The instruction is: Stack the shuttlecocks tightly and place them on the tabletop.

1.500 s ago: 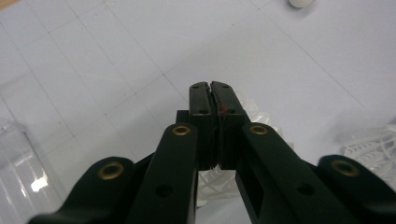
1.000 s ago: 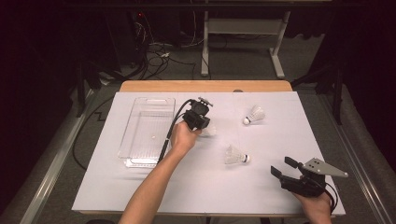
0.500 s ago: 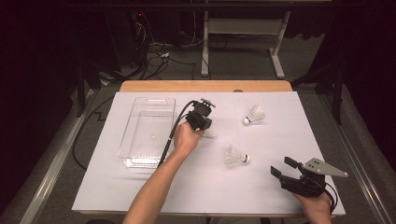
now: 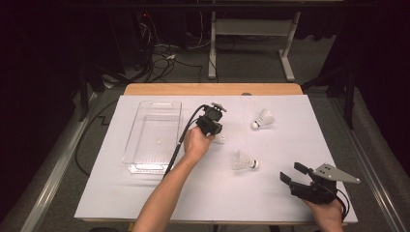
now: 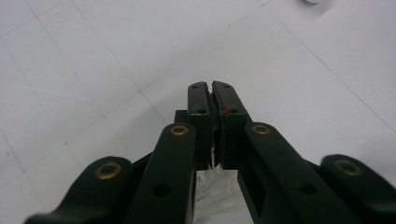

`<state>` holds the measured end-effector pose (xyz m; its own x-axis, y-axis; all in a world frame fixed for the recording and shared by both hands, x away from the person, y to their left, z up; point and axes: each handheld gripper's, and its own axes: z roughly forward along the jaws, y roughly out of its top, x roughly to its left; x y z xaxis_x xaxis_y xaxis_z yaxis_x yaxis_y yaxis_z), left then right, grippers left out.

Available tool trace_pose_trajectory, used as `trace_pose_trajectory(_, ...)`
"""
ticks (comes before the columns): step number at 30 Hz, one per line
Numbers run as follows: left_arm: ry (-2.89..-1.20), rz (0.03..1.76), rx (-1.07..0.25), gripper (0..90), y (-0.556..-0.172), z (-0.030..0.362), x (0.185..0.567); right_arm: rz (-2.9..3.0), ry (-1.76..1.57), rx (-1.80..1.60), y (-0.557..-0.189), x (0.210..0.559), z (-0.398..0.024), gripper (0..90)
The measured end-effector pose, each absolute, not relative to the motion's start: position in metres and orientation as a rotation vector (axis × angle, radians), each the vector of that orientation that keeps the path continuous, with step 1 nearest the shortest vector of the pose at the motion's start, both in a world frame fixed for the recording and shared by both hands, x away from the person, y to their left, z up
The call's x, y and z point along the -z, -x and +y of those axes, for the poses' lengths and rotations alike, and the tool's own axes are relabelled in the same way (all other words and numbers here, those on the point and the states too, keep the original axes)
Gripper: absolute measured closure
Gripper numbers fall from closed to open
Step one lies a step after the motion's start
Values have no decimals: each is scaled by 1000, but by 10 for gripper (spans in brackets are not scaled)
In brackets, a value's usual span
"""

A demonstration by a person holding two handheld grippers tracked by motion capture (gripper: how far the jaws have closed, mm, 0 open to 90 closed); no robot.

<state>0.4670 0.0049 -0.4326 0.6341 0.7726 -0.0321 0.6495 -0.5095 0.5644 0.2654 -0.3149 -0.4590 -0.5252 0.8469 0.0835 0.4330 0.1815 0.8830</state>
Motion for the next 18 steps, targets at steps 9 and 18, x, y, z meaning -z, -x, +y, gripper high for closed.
trace_pose_trajectory(9,-2329,1122,-293,856,-469,-2,436,2036,-1205,-1300,-265,459,-315,306)
trace_pose_trajectory(18,-2320,1126,-287,833,-471,-3,439,2035,-1203,-1299,-265,459,-315,307)
